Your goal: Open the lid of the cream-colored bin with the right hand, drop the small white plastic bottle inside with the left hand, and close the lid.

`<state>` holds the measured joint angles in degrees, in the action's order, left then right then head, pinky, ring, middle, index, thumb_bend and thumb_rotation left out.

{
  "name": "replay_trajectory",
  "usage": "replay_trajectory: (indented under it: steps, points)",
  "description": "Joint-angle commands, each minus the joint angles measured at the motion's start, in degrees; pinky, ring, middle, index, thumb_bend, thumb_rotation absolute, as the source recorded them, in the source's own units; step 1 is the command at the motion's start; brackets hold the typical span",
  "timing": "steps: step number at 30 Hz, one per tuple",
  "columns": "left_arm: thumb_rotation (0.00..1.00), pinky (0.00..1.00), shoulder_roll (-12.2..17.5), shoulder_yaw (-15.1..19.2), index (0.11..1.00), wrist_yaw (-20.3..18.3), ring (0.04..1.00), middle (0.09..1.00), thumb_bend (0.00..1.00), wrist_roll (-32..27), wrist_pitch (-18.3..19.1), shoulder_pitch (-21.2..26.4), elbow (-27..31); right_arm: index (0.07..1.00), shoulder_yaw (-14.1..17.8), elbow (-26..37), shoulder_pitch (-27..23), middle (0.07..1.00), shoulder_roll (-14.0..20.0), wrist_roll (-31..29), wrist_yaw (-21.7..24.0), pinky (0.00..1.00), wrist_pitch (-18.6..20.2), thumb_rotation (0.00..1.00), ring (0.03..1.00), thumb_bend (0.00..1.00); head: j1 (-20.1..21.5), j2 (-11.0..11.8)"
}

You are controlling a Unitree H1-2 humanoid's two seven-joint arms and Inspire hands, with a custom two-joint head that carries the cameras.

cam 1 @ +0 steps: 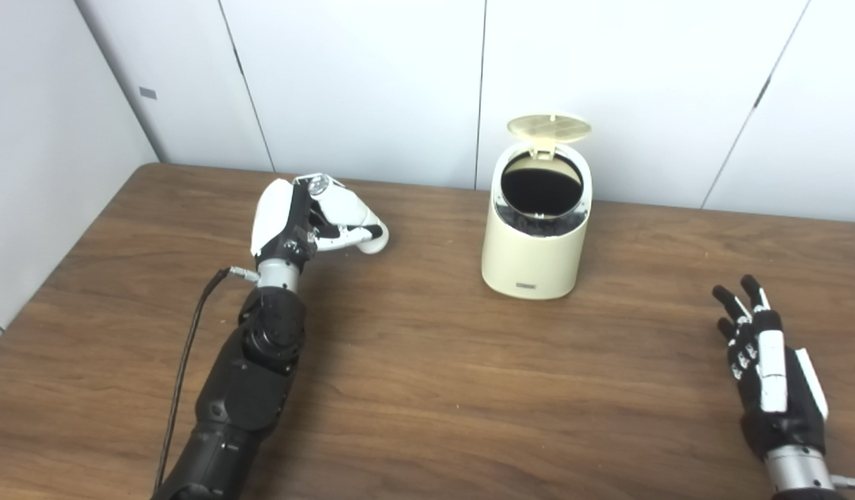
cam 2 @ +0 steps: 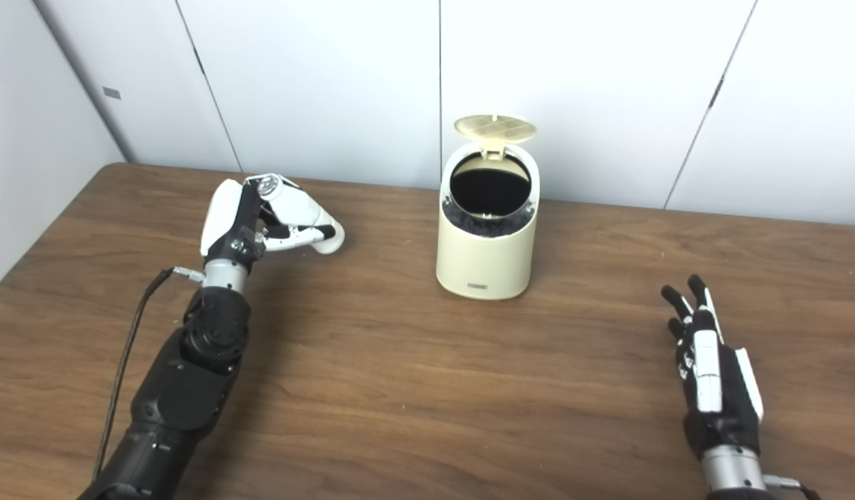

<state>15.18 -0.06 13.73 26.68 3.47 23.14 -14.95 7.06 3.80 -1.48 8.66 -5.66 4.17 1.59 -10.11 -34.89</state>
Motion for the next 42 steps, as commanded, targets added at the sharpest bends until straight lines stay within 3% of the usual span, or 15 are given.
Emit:
replay_trajectory:
  steps: [1, 7, 11, 17, 22, 28, 42]
  points:
    - [0.00, 0.41, 0.24, 0.36, 0.481, 1.80, 0.445, 0.497, 0.50, 0.98, -0.93, 1.67, 4.49, 0.991, 0.15, 1.11, -0.85, 0.915, -0.23, -0.01, -0.57, 1.00, -1.15, 1.00, 0.999, 0.61, 1.06, 0.24]
    - [0.00, 0.39, -0.87, -0.79, 0.486, 0.80, 0.427, 0.500, 0.50, 4.84, 1.56, 0.75, 15.46, 0.985, -0.36, 0.89, -0.69, 0.911, -0.82, 0.78, -1.11, 1.00, -1.27, 1.00, 0.996, 0.61, 3.59, 0.69]
    - [0.00, 0.38, -1.62, -2.46, 0.491, -1.11, 0.425, 0.494, 0.50, 6.46, 1.22, 1.47, 22.27, 0.979, -0.77, -0.10, -0.72, 0.912, -0.85, 1.08, -1.00, 1.00, -2.40, 1.00, 1.000, 0.61, 5.17, 0.96]
    - [0.00, 0.37, -4.15, -5.92, 0.483, -3.41, 0.421, 0.504, 0.50, 11.73, 3.95, 3.82, 27.57, 0.971, -1.47, -0.29, -0.70, 0.904, -0.96, 3.45, -2.22, 1.00, -2.19, 1.00, 0.978, 0.61, 5.78, 1.08]
    - [0.00, 0.37, -5.87, -8.11, 0.487, -4.40, 0.419, 0.510, 0.50, 14.75, 3.66, 5.90, 27.84, 0.974, -1.92, -0.34, -0.46, 0.910, -1.11, 4.03, -2.50, 1.00, -2.06, 1.00, 0.990, 0.65, 6.26, 1.12]
    - [0.00, 0.39, -7.61, -9.47, 0.490, -5.60, 0.423, 0.503, 0.50, 14.03, 1.75, 7.78, 27.41, 0.973, -2.02, 0.32, -0.34, 0.912, -1.77, 2.89, -2.19, 1.00, -1.10, 1.00, 0.987, 0.62, 7.03, 1.21]
    - [0.00, 0.42, -9.10, -12.40, 0.480, -1.62, 0.420, 0.521, 0.50, 15.37, -6.77, 10.20, 16.08, 0.973, -2.87, -0.88, -0.97, 0.908, -2.50, 3.92, -3.31, 1.00, -1.53, 1.00, 0.989, 0.63, 8.05, 1.84]
